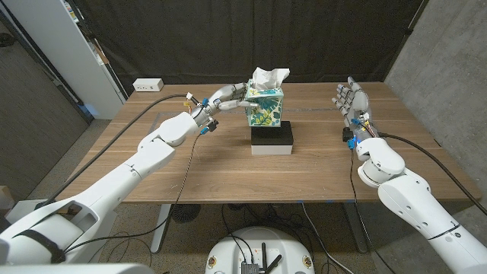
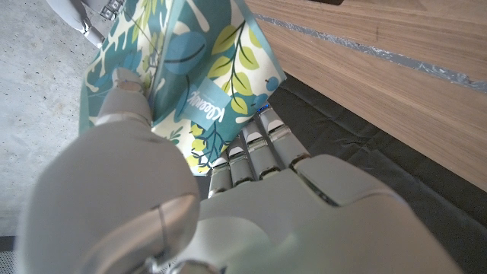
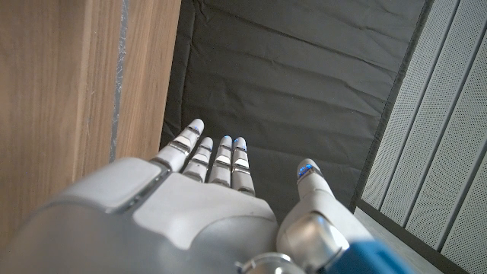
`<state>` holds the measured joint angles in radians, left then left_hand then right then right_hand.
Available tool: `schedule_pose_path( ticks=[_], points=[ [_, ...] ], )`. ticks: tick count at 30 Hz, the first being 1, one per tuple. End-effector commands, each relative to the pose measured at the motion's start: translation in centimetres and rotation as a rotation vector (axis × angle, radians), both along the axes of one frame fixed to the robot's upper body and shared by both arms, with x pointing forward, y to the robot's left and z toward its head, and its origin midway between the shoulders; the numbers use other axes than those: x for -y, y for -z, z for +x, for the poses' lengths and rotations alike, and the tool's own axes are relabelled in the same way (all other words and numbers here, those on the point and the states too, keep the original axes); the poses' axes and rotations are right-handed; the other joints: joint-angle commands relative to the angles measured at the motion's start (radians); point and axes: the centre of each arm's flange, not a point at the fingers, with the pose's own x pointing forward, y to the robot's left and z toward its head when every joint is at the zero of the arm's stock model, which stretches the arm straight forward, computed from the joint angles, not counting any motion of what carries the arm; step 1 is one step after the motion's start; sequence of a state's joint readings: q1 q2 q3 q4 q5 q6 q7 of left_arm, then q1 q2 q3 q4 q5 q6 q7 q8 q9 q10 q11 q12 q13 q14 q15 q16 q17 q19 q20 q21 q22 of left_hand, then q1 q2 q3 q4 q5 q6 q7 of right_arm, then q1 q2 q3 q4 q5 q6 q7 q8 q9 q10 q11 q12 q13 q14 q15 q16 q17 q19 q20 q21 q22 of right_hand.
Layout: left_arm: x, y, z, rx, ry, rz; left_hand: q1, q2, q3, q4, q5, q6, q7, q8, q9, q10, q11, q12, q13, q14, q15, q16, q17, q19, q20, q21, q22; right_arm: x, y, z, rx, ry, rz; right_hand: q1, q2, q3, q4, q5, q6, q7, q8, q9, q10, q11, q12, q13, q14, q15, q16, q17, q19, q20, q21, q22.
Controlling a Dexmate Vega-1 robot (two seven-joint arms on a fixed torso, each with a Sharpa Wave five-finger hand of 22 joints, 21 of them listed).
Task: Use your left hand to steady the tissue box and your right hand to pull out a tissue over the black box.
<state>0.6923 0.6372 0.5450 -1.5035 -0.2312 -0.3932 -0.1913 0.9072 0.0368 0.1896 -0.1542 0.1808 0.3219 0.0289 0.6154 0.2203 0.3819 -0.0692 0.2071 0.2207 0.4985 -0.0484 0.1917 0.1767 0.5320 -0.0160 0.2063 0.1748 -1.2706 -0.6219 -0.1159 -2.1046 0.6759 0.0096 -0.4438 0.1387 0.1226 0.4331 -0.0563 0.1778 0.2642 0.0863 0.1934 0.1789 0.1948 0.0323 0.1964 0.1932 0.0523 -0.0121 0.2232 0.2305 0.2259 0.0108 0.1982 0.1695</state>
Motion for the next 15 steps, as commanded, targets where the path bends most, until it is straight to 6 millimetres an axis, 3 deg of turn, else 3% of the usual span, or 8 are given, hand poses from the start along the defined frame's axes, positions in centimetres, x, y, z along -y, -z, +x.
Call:
schedule_pose_path(
  ticks=[1, 15],
  points=[
    [0.0, -0.1, 0.0, 0.004, 0.001, -0.002, -0.007, 0.005, 0.01, 0.001, 0.001, 0.01, 0.002, 0.004, 0.002, 0.006, 0.0, -0.001, 0.005, 0.011, -0.102, -0.001, 0.003, 0.005, -0.009, 0.0, 0.003, 0.1, -1.4, -0.6, 0.006, -0.011, -0.015, -0.008, 0.051, 0.003, 0.007, 0.003, 0.001, 0.005, -0.002, 0.004, 0.005, 0.005, -0.001, 0.002, 0.0, 0.007, 0.009, 0.002, 0.009, -0.001, 0.006, 0.005],
    [0.1, -0.2, 0.1, 0.008, 0.005, -0.003, -0.009, 0.007, 0.015, 0.001, 0.002, 0.009, 0.002, 0.003, 0.0, 0.007, 0.001, -0.001, 0.006, 0.01, -0.103, -0.001, 0.004, 0.004, -0.01, -0.001, 0.003, 0.4, -2.7, -1.2, 0.024, 0.01, -0.029, -0.008, 0.05, 0.005, 0.012, 0.003, 0.003, 0.004, -0.001, 0.004, 0.005, 0.006, 0.0, 0.002, 0.0, 0.009, 0.01, 0.005, 0.011, 0.0, 0.006, 0.006]
  ],
)
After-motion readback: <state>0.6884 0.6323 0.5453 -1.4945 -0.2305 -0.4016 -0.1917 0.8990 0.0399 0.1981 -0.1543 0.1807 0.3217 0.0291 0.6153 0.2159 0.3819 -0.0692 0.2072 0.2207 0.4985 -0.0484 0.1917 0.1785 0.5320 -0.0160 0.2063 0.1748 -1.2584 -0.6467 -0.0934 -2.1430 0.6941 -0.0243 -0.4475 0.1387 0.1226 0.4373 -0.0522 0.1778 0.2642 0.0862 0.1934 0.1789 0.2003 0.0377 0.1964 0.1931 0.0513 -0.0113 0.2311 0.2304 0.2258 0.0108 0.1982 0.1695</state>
